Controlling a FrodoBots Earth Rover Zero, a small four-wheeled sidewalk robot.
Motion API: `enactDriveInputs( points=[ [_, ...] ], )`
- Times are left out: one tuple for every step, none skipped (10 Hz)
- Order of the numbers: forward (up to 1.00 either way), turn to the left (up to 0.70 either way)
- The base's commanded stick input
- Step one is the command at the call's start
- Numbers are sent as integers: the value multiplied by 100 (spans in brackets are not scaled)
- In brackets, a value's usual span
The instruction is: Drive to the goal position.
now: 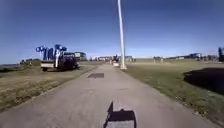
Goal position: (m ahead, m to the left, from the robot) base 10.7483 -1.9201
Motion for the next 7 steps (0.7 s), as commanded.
enactDriveInputs(
  points=[
    [85,0],
    [85,0],
    [90,0],
    [97,0],
    [100,0],
    [100,0],
    [100,0]
  ],
)
